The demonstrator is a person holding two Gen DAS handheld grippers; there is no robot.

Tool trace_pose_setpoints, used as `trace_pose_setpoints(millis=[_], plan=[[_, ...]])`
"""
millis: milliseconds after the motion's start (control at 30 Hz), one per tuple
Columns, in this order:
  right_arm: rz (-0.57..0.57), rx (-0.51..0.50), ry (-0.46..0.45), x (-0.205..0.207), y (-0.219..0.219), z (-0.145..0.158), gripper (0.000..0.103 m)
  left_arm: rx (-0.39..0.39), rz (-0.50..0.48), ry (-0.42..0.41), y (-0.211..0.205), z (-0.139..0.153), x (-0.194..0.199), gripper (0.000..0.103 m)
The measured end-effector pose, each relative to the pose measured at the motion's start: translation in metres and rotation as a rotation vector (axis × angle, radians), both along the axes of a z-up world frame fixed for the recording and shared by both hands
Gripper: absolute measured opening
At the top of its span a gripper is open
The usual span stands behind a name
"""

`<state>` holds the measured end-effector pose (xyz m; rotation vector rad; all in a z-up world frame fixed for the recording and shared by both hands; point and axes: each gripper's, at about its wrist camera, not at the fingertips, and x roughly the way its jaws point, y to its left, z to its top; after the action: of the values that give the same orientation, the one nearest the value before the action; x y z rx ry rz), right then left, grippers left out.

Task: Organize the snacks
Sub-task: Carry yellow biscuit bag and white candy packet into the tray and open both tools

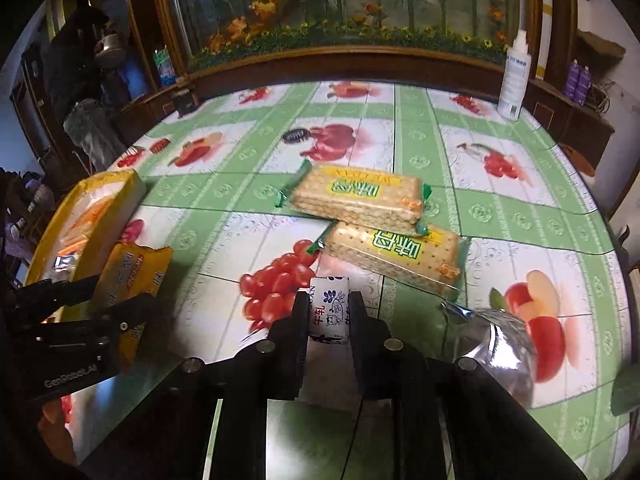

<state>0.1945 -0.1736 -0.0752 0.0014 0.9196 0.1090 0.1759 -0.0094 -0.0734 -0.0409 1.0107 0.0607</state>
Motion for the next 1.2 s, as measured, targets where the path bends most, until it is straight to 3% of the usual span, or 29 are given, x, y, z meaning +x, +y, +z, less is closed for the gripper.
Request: trace_pose_setpoints(millis=[200,500,833,1200], plan=[[0.022,-0.049,-0.093,-0.041,0.014,0.041,0.02,0.008,0.018,-0.073,0.011,0.025,-0.037,0.069],[0.054,-0.09,-0.151,-0.088,0.045,0.07,0.02,0.028,0.063,-0.123,0.039,0.042,-0.086,0.069],[0.16,-0.157,-0.207,-0.114,0.111,0.082,0.02,0.042,0.153,-0.152,0.078,0.048,-0.118,0.069],[0.269,-0.149,-0.191,-0.118,0.164,0.076,0.019,0.051,0.24,-0.171,0.119,0.051,-0.135,0.069]])
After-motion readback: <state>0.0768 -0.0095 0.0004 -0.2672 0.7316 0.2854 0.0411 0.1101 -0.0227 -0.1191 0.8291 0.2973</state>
